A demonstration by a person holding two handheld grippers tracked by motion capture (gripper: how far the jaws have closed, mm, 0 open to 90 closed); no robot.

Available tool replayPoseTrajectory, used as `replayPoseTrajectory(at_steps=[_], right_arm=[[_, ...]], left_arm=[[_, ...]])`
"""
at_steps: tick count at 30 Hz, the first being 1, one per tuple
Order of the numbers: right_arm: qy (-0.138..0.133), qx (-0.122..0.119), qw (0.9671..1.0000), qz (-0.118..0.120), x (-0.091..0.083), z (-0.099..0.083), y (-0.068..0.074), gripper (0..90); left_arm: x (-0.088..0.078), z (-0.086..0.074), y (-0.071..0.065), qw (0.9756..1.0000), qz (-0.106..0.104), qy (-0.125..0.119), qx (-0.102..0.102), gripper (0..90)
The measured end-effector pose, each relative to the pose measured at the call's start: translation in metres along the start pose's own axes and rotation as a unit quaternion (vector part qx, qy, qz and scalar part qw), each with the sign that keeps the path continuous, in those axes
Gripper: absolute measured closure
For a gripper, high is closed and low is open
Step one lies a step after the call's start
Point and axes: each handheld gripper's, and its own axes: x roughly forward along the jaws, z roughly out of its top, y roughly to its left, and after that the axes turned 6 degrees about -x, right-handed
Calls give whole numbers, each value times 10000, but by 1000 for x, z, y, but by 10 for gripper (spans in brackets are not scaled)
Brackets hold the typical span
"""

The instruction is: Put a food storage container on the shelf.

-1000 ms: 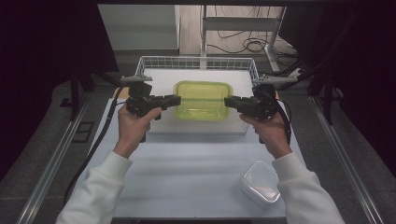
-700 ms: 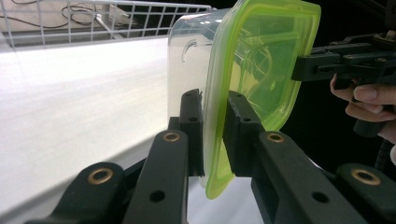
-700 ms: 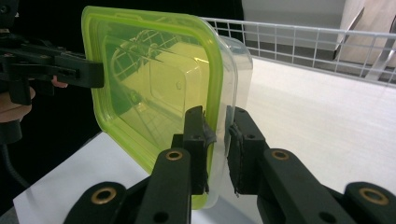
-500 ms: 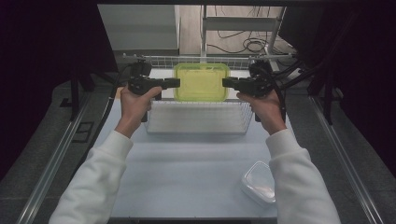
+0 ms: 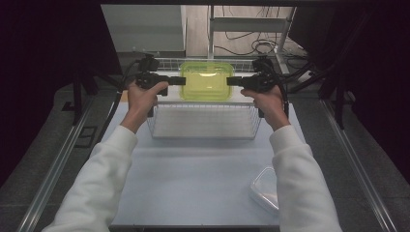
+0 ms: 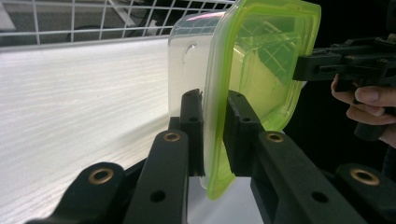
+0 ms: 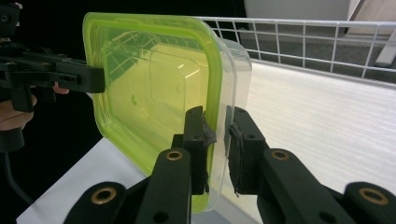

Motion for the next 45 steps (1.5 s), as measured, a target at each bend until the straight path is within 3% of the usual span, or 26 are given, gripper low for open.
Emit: replayPoseTrajectory(at_steps=[7, 11, 13, 15, 18, 19, 22, 23, 24, 27, 32, 33, 34, 36, 37, 38, 41, 43, 44, 45], right_arm=[[114, 288, 9995, 47, 15, 4, -13, 781], [74, 484, 9987, 125, 20, 4, -19, 779], [19, 720, 9972, 211, 23, 4, -25, 777], [-15, 798, 9965, 253, 24, 4, -27, 774], [-154, 1159, 9925, 357, 32, 0, -36, 753], [-154, 1159, 9925, 357, 32, 0, -36, 753], [-185, 1367, 9896, 409, 39, -3, -40, 725], [-238, 1525, 9871, 419, 42, -4, -43, 713], [-238, 1525, 9871, 419, 42, -4, -43, 713], [-282, 1820, 9819, 446, 47, -5, -48, 695], [-334, 1991, 9783, 473, 49, -6, -50, 676], [-337, 2070, 9770, 393, 50, -6, -50, 605], [-337, 2070, 9770, 393, 50, -6, -50, 605], [-346, 2087, 9770, 284, 50, -7, -50, 533], [-477, 2019, 9780, 196, 48, -8, -48, 468], [-477, 2019, 9780, 196, 48, -8, -48, 468], [-688, 1788, 9815, 2, 40, -7, -40, 376], [-720, 1708, 9827, -38, 37, -7, -37, 358], [-735, 1575, 9847, -149, 33, -6, -33, 338], [-774, 1413, 9867, -219, 26, -4, -27, 314]], left_arm=[[11, 7, 14, 9994, 11, 190, -294, 796], [14, 11, 21, 9977, -146, 155, -639, 794], [17, 15, 28, 9955, -247, 187, -893, 786], [18, 17, 31, 9948, -265, 211, -963, 784], [22, 21, 40, 9901, -381, 160, -1339, 781], [23, 22, 43, 9888, -392, 126, -1435, 781], [28, 25, 50, 9858, -413, 114, -1626, 774], [30, 26, 53, 9847, -444, 113, -1681, 763], [31, 26, 55, 9838, -465, 106, -1731, 763], [35, 26, 61, 9815, -535, 76, -1836, 747], [36, 25, 64, 9801, -604, 14, -1890, 734], [36, 25, 64, 9811, -556, -10, -1855, 693], [36, 24, 63, 9825, -479, -20, -1799, 693], [35, 24, 61, 9851, -401, -90, -1668, 610], [33, 24, 59, 9869, -354, -148, -1570, 511], [31, 24, 57, 9884, -296, -212, -1472, 511], [22, 24, 49, 9914, -170, -402, -1230, 344], [12, 23, 43, 9933, -105, -550, -1013, 318], [9, 22, 40, 9937, -102, -588, -949, 303], [1, 19, 33, 9947, -90, -689, -758, 288]])
